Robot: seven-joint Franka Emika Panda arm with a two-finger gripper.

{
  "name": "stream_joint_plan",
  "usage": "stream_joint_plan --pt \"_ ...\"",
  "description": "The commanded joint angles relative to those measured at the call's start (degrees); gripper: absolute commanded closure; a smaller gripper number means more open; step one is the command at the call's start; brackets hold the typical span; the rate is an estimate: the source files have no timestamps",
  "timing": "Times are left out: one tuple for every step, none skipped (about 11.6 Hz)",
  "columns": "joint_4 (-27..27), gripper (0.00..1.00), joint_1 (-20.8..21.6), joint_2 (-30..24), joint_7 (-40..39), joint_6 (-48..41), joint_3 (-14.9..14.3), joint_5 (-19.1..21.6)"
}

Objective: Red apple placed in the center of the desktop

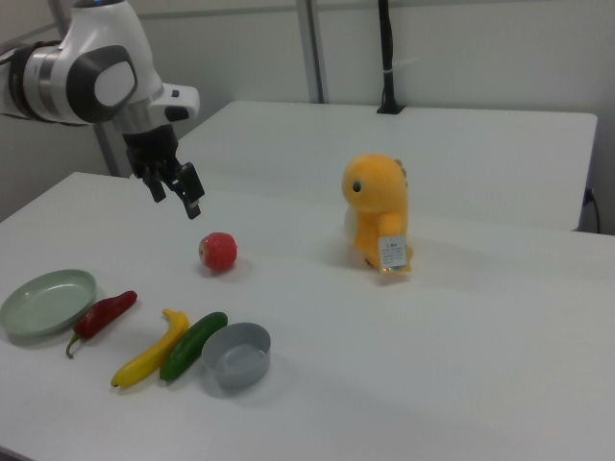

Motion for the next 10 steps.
stream_joint_plan --pt "-4.4 0.0 0.3 -2.8 0.1 2.7 -1.3 2.5" --pt "-4.7 0.0 0.2 -2.9 0.0 2.7 -1.3 2.5" --pt "-4.8 0.0 0.2 -2.9 -0.4 2.7 -1.3 2.5" --pt "-4.9 0.0 0.2 -2.9 -0.8 2.6 -1.3 2.4" --pt "-4.9 0.0 -0.1 -2.9 -2.8 2.1 -0.8 2.3" --pt "-5.2 0.0 -0.1 -2.8 -3.5 2.1 -0.1 1.7" --pt "-5.2 0.0 -0.1 -2.8 -3.8 2.2 0.0 1.3" --pt "-5.3 0.0 -0.1 -2.8 -3.8 2.1 0.1 1.0" --pt "-5.3 0.0 -0.1 -2.8 -3.9 2.1 0.1 1.0" --pt "-5.3 0.0 -0.1 -2.8 -3.9 2.1 0.1 1.0"
